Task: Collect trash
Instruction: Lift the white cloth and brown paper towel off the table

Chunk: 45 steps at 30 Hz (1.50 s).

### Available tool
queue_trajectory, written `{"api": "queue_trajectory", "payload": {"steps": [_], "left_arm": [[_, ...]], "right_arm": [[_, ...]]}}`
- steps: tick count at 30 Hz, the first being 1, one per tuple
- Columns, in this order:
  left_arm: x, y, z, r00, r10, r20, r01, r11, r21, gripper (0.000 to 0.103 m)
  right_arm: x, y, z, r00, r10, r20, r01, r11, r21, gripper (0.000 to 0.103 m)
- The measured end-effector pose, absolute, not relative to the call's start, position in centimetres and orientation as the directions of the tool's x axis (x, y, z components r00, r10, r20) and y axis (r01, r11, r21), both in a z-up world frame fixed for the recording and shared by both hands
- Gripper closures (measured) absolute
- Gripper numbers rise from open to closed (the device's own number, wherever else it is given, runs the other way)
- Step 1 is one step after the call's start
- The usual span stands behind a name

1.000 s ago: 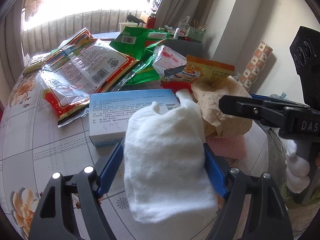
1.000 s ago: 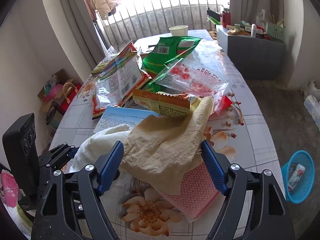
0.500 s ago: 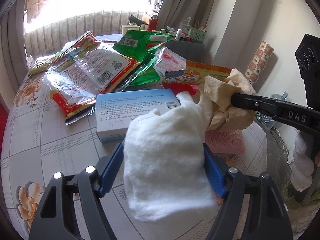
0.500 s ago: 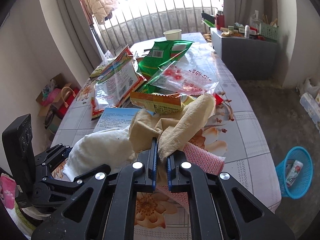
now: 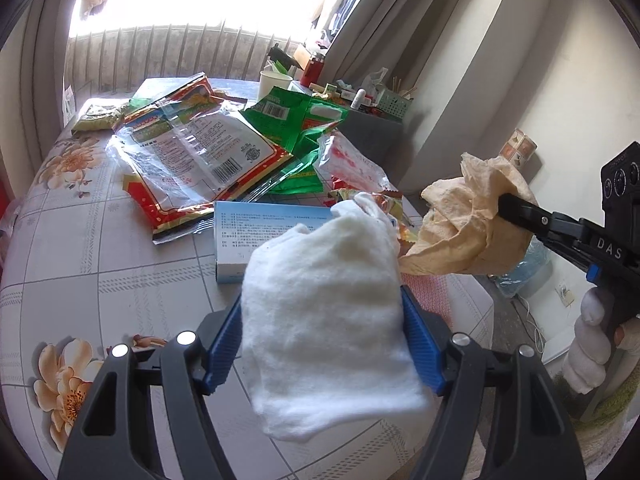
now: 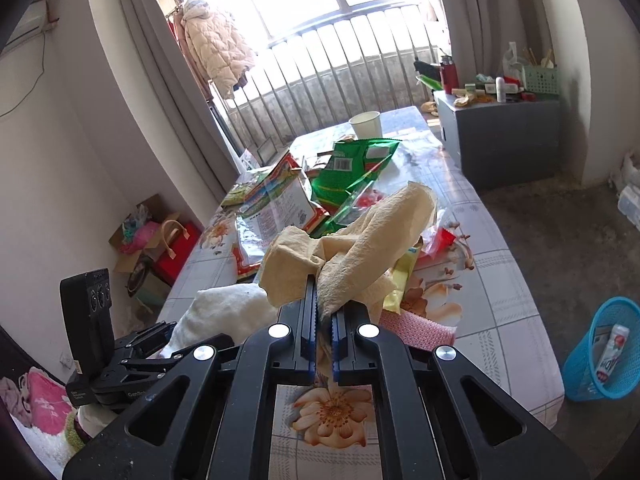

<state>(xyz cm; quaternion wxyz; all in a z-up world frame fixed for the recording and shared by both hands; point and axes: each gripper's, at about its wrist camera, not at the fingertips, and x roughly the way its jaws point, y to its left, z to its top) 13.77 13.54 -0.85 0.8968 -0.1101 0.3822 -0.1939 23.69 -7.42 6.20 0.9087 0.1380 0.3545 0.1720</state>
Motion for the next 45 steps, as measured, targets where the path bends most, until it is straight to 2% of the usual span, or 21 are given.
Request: {"api": "queue_trajectory", "payload": {"steps": [14, 18, 21, 26, 29, 36, 42, 44, 45], "left_arm": [[13.4, 17.5, 4.5, 0.644, -0.571, -0.510, 0.291, 0.799, -0.527, 0.033], [13.8, 17.7, 4.4, 0.651, -0.547, -0.527, 0.269, 0.815, -0.513, 0.033], [15.1, 17.5, 2.2, 0.618, -0.550, -0.562, 0.236, 0.812, -0.534, 0.033], [16.7, 17.6, -2.8, 0.578, -0.453, -0.679, 0.110, 0.867, -0.486, 0.032], [16.4, 17.9, -3.6, 0.584, -0.427, -0.690, 0.098, 0.881, -0.462, 0.032], [15.4, 17.3, -2.7, 0.640, -0.307, -0.705, 0.141, 0.948, -0.285, 0.029], [15.7, 16.5, -3.3, 0.623, -0.274, -0.733, 0.156, 0.961, -0.227, 0.029], [15.7, 16.2, -3.1, 0.636, -0.261, -0.726, 0.167, 0.965, -0.201, 0.033], [15.7, 16.0, -2.9, 0.642, -0.257, -0.723, 0.175, 0.967, -0.188, 0.043]], "right_arm": [[22.4, -8.6, 9.8, 0.746, 0.464, -0.478, -0.262, 0.864, 0.429, 0.099], [22.3, -8.9, 9.5, 0.750, 0.464, -0.471, -0.256, 0.860, 0.441, 0.099], [22.1, -9.2, 9.0, 0.745, 0.469, -0.474, -0.248, 0.855, 0.456, 0.099], [22.0, -9.3, 8.2, 0.730, 0.467, -0.498, -0.232, 0.856, 0.463, 0.099], [21.9, -9.4, 7.8, 0.721, 0.466, -0.513, -0.226, 0.858, 0.462, 0.099], [22.3, -9.1, 6.9, 0.702, 0.480, -0.527, -0.226, 0.851, 0.475, 0.099], [22.5, -8.6, 6.8, 0.691, 0.486, -0.536, -0.232, 0.850, 0.472, 0.099], [22.6, -8.7, 6.8, 0.690, 0.484, -0.538, -0.229, 0.851, 0.471, 0.099], [22.6, -8.7, 6.8, 0.690, 0.484, -0.539, -0.229, 0.852, 0.471, 0.099]]}}
